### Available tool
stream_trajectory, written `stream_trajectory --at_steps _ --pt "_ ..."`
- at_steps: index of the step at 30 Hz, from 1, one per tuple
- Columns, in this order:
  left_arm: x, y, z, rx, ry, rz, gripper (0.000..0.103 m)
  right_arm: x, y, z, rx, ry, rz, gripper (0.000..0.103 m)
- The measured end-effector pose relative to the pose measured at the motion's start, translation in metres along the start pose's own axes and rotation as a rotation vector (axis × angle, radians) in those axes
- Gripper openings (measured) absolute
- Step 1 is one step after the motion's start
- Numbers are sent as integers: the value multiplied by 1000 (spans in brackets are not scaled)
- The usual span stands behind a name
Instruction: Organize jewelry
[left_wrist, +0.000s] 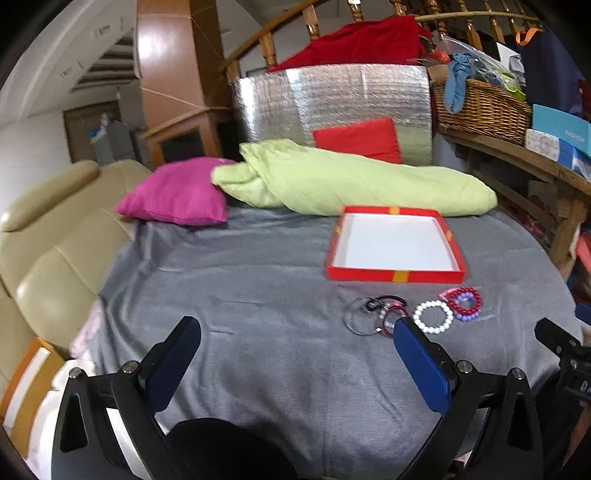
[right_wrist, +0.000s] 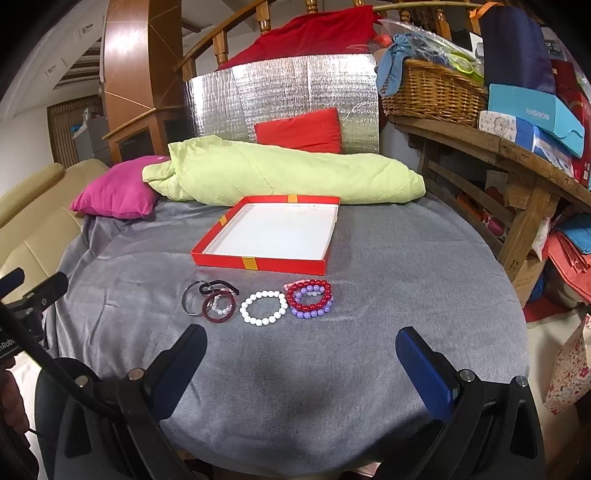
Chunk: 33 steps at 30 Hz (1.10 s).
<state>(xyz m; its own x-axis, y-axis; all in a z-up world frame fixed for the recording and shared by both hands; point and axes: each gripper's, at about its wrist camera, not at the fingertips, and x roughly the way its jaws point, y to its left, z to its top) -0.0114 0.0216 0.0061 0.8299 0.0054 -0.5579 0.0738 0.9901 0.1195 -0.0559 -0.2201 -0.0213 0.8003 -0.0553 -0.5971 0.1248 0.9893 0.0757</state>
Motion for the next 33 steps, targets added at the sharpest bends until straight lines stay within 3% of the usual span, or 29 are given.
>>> stream_trajectory --at_steps 8,11,13,15,17,19,21,26,33 --pt "68 -1 -11 -15 130 -212 103 62 -38 4 23 125 23 100" --pt "93 -9 -14 0 165 -287 103 94 -51 11 42 150 68 94" --pt "109 -16 -14 15 188 -321 103 116 -57 16 71 177 103 82" --pt "124 -22 -14 27 214 -344 103 139 -59 16 181 252 206 73" --pt "137 -27 -13 33 240 -372 97 157 -64 22 249 290 269 71" --pt "151 -33 -11 39 272 -397 79 167 -67 29 273 305 285 62" --pt "163 -41 -10 47 296 -441 70 178 -71 36 292 320 306 56" --pt "178 -63 -6 96 292 -516 66 204 -79 37 349 384 328 40" --pt "200 -72 -6 100 340 -578 30 224 -85 34 391 435 318 26"
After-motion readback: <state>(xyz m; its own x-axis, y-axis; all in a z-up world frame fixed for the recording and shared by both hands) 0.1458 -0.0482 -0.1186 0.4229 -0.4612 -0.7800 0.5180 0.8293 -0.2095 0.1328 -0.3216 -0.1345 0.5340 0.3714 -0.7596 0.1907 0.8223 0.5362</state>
